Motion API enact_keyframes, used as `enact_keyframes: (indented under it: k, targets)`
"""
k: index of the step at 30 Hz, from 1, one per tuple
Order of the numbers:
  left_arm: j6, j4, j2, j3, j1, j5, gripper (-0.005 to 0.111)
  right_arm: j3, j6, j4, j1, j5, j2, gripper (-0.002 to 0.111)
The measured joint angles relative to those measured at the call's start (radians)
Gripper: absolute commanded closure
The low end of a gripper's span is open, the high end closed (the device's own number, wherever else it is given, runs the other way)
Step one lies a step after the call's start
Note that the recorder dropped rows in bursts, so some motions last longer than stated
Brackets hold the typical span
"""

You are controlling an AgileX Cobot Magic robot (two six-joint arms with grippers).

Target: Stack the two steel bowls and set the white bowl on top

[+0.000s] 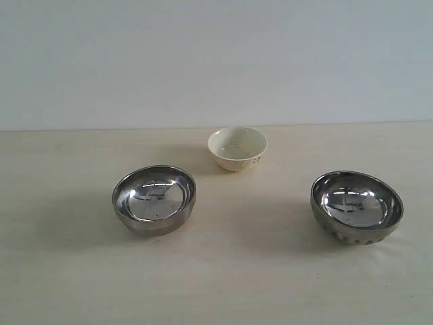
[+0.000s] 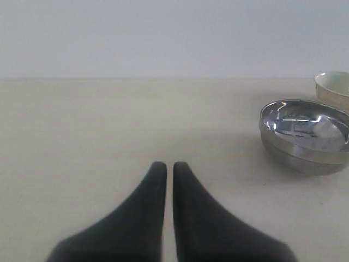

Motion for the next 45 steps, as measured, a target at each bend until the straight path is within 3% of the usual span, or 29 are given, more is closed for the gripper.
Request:
enact_keyframes:
  k: [8, 13, 16, 23, 27, 30, 34, 40, 45]
  targets:
    - [0.0, 0.0, 0.0, 0.0, 0.0, -0.11, 0.103, 0.0, 0.0, 0.0, 0.0, 0.0, 0.0, 0.108]
    - [0.0, -0.002, 0.0, 0.0, 0.0, -0.247, 0.103, 0.0, 0.0, 0.0, 0.0, 0.0, 0.0, 0.108]
    - [-0.034, -0.002, 0.0, 0.0, 0.0, -0.376, 0.103, 0.0, 0.0, 0.0, 0.0, 0.0, 0.0, 0.108]
    - [-0.264, -0.002, -0.002, 0.0, 0.0, -0.8, 0.103, 0.0, 0.0, 0.0, 0.0, 0.0, 0.0, 0.108]
    - [-0.404, -0.002, -0.003, 0.0, 0.0, -0.971, 0.103, 0.0, 0.0, 0.0, 0.0, 0.0, 0.0, 0.108]
    - [-0.45, -0.002, -0.002, -0.04, 0.0, -0.968, 0.103, 0.0, 0.0, 0.0, 0.0, 0.0, 0.0, 0.108]
    - [-0.458, -0.002, 0.046, -0.169, 0.0, -0.865, 0.103, 0.0, 0.0, 0.0, 0.0, 0.0, 0.0, 0.108]
    - [-0.421, 0.005, 0.249, -0.358, 0.0, -0.688, 0.103, 0.0, 0.0, 0.0, 0.0, 0.0, 0.0, 0.108]
    - [-0.385, 0.056, 0.471, -0.496, 0.0, -0.622, 0.103, 0.0, 0.0, 0.0, 0.0, 0.0, 0.0, 0.108]
